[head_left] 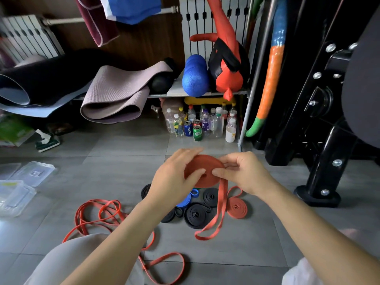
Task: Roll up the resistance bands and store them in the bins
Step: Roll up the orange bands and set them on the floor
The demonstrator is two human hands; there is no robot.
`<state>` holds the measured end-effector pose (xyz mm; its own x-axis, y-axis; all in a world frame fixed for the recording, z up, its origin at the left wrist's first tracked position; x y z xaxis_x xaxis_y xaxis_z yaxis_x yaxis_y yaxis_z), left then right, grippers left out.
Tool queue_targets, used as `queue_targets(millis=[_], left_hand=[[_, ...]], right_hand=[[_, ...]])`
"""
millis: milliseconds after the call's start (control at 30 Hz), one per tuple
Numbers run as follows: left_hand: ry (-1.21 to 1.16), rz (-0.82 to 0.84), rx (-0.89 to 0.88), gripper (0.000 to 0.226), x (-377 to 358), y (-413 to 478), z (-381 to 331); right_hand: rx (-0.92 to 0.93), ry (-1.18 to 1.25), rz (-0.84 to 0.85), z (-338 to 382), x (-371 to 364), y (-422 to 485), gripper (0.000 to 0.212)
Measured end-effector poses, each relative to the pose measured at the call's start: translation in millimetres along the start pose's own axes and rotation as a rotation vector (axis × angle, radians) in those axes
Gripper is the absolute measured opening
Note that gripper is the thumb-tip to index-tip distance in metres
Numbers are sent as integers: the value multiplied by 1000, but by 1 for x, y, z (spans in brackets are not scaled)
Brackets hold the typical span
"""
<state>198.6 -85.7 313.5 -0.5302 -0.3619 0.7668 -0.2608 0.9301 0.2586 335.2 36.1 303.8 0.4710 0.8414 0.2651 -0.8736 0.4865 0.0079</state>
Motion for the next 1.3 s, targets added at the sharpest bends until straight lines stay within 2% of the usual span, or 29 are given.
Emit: queue_targets(millis=[33, 100, 300, 500, 567, 633, 733, 833, 900, 967, 1167, 1300], left_hand=[[118, 26, -88, 44, -3, -2, 0], [180, 62, -162, 45, -5, -3, 0], [-74, -106, -102, 43, -5, 2, 4], [-372, -239, 20, 54, -1, 8, 0], [-425, -225, 36, 54, -4, 9, -1], [-373, -160, 47, 51, -7, 7, -1], [-131, -70, 23, 41, -4, 5, 1], [106, 2, -125, 48, 0, 4, 0], [171, 83, -228, 49, -1, 3, 0], [173, 90, -274, 45, -4, 1, -1], [-117, -61, -195, 40, -5, 2, -3], [-289, -152, -90, 54, -3, 2, -8]], right_hand=[[1, -21, 8, 1, -1, 0, 24], [11, -35, 8, 2, -2, 1, 24], [16, -1, -76, 2, 6, 4, 23], [35, 165, -120, 2, 4, 3, 22], [53, 253, -136, 1, 2, 2, 22], [49, 296, -140, 1, 4, 2, 22], [52, 146, -103, 2, 9, 2, 26], [49, 23, -19, 2, 7, 1, 29], [50, -8, 13, 1, 2, 1, 31], [57, -9, 11, 1, 1, 1, 33], [66, 97, -36, 5, 7, -1, 23], [56, 181, -70, 0, 4, -3, 24]])
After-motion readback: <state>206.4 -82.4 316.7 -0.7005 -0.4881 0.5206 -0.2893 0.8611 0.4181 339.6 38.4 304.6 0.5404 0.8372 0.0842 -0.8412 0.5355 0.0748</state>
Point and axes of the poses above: each hand's wrist, its own y-axis towards the middle knuckle, its own x-axis out of the back of the hand, z = x × y, the point moved 1 cm from there along y, towards the middle knuckle, and after that the axes turned 10 degrees about z, right-handed, at the moved point
